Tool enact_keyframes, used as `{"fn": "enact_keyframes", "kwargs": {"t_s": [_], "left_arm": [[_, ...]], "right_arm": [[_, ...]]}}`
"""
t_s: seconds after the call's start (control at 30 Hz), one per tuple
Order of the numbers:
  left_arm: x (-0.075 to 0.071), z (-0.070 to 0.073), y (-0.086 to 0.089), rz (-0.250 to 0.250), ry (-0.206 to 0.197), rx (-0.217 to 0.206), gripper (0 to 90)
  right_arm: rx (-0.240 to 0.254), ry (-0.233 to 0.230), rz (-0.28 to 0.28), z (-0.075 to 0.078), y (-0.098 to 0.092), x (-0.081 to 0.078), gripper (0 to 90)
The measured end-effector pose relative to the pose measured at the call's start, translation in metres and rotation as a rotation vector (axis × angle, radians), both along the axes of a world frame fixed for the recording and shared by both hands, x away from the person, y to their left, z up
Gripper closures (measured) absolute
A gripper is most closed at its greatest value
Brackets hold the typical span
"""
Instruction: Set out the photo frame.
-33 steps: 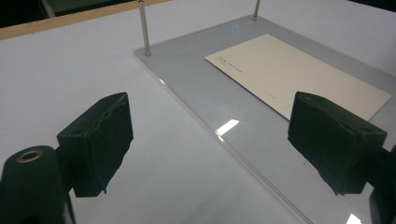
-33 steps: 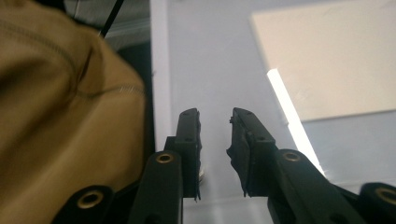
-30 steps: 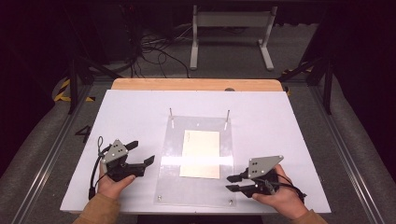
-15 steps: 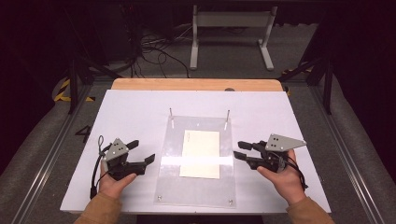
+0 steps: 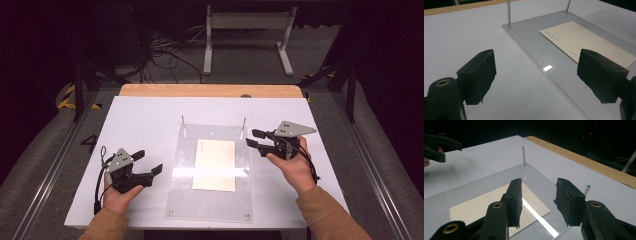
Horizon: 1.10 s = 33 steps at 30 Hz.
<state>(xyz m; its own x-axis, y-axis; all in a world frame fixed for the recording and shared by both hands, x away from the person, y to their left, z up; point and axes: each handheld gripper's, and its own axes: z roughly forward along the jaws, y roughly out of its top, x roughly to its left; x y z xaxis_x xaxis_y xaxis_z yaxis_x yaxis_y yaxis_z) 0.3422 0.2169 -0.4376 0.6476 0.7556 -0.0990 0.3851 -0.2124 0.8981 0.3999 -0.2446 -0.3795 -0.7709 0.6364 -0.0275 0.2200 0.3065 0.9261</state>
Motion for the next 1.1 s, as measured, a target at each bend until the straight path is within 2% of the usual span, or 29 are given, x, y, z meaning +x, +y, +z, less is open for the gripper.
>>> {"fn": "enact_keyframes", "kwargs": {"t_s": [0.07,0.23,0.37,0.53,0.77,0.9,1.1], "left_arm": [[0.002,-0.001,0.000,0.001,0.006,-0.003,15.7],[0.004,-0.002,-0.003,-0.010,0.011,0.011,15.7],[0.003,-0.003,-0.005,-0.019,0.010,0.019,15.7],[0.003,-0.005,-0.005,-0.020,0.020,0.022,15.7],[0.003,-0.007,-0.006,-0.022,0.028,0.019,15.7],[0.003,-0.007,-0.007,-0.028,0.029,0.030,15.5],[0.002,-0.008,-0.005,-0.019,0.036,0.022,15.4]], "right_arm": [[-0.017,-0.004,-0.023,0.002,0.002,0.008,54.9],[-0.018,0.019,-0.070,0.004,0.003,0.031,57.5],[-0.073,0.024,-0.132,-0.005,0.004,0.053,59.6],[-0.071,0.032,-0.168,-0.022,0.005,0.071,63.7],[-0.079,0.091,-0.182,-0.043,0.007,0.088,72.6],[-0.108,0.099,-0.180,-0.051,0.011,0.095,78.3],[-0.106,0.107,-0.179,-0.053,0.013,0.101,84.0]]}}
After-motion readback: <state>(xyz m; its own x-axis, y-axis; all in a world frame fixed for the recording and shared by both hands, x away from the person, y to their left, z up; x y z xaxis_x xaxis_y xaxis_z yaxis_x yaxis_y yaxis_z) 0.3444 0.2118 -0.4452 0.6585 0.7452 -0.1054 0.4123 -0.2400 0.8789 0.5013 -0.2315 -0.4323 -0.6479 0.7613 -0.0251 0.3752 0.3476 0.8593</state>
